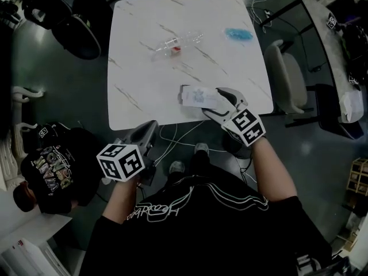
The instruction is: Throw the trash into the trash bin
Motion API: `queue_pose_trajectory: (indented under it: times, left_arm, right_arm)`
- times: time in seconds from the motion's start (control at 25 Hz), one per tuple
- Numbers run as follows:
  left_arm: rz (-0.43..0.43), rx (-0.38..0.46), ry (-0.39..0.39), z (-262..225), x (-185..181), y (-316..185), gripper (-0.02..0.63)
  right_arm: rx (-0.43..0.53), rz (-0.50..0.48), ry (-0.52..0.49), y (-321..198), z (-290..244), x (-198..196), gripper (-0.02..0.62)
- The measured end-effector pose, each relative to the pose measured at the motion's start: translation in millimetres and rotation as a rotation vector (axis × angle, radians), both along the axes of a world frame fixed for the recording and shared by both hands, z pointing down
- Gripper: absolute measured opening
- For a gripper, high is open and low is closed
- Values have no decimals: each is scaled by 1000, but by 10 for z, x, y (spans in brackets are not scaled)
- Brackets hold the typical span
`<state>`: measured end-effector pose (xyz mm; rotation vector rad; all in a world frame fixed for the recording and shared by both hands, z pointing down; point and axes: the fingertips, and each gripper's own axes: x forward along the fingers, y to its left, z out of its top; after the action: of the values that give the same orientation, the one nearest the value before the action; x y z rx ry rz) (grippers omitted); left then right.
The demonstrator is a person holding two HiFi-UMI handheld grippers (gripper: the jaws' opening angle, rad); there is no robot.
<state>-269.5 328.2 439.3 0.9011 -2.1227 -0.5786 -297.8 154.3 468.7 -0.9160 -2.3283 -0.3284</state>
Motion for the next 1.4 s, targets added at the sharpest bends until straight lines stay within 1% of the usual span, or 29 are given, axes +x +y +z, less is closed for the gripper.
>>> queue_pose_trajectory:
  times: [0.24, 0.4, 0.6, 0.72, 0.88, 0.96, 1.04, 1.12, 1.24, 1.4]
  left_arm:
    - [49, 54, -47, -250, 142, -1, 5]
    - [125, 77, -80, -404, 272, -131, 5]
    - [230, 98, -99, -504, 480, -374, 5]
    - [303, 93, -116, -526, 584, -594, 5]
    - [434, 107, -102, -512, 796, -1006, 5]
    - [490, 106, -108, -498, 920, -1219, 5]
    - [548, 85, -137, -480, 1057, -1438, 5]
    - [623, 82, -152, -473, 1236, -1680, 5]
    - [726, 102, -139, -463, 1467, -2051, 5]
    - [802, 109, -114, -438, 1655, -2473, 5]
  right_arm:
    - [-58, 85, -114, 142, -555, 248, 350]
    - [-73, 160, -189, 117, -877, 493, 350]
    - [-66, 269, -235, -56, -1026, 866, 350]
    - [-52, 368, -248, -309, -1057, 1137, 350]
    - [-20, 533, -239, -776, -1025, 1602, 350]
    - [-11, 598, -235, -997, -1012, 1812, 350]
    - [-5, 655, -233, -1201, -996, 2011, 350]
    - [-2, 714, -229, -1398, -973, 2232, 350]
    - [6, 796, -224, -1680, -929, 2525, 350]
    - [7, 870, -216, -2024, -843, 2815, 350]
